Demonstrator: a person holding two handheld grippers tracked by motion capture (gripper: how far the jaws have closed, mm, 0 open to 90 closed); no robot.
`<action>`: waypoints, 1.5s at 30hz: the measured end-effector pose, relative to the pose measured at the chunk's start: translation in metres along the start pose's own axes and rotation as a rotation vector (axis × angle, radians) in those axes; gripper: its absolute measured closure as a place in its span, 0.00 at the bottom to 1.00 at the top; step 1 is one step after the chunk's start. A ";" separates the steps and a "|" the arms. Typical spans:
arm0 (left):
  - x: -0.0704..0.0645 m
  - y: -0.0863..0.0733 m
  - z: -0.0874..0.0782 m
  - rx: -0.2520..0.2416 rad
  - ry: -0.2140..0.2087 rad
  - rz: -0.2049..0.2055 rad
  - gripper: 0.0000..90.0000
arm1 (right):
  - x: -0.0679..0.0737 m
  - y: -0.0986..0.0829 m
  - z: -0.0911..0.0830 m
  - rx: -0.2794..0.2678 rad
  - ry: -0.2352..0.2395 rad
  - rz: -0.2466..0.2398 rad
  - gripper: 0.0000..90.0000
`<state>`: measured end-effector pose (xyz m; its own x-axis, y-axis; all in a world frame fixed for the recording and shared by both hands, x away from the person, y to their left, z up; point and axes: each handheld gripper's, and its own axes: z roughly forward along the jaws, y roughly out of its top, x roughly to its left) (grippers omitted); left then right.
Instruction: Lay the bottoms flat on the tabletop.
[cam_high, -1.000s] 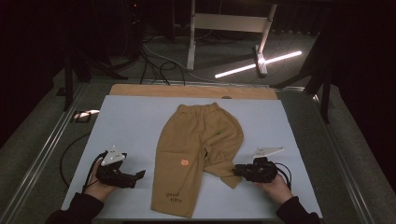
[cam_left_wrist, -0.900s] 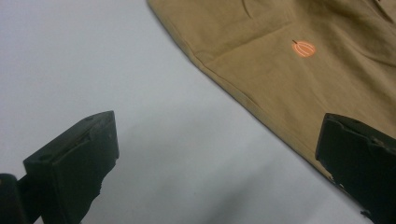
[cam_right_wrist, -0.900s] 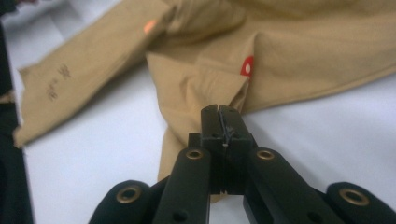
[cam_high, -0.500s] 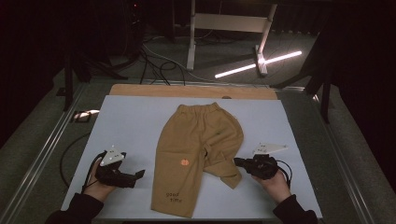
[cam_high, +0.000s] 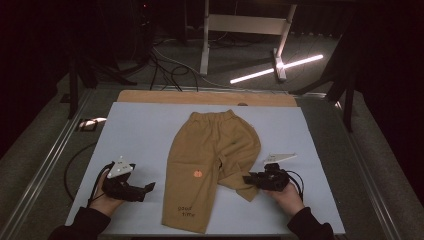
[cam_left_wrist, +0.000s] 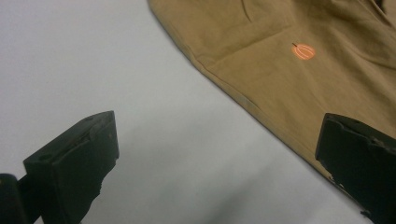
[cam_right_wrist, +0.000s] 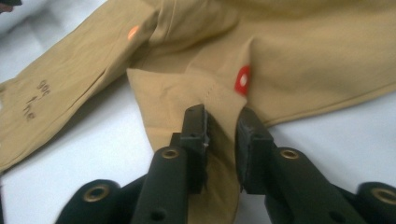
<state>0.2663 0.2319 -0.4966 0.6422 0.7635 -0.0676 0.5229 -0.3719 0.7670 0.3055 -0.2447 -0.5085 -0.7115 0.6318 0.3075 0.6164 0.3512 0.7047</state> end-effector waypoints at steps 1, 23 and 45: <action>0.000 0.000 0.000 0.001 -0.001 0.002 0.01 | 0.000 0.001 -0.002 -0.005 0.011 0.003 0.95; 0.001 0.002 -0.002 -0.014 0.002 -0.005 0.01 | 0.022 0.049 -0.100 -0.299 -0.058 -0.158 0.99; 0.000 0.002 -0.002 -0.012 -0.003 0.008 0.01 | 0.079 -0.008 -0.048 0.131 0.475 -0.424 0.68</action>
<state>0.2660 0.2323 -0.4933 0.6481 0.7589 -0.0634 0.5110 -0.3716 0.7751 0.2284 -0.2312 -0.4594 -0.9553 0.0565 0.2902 0.2642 0.6034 0.7524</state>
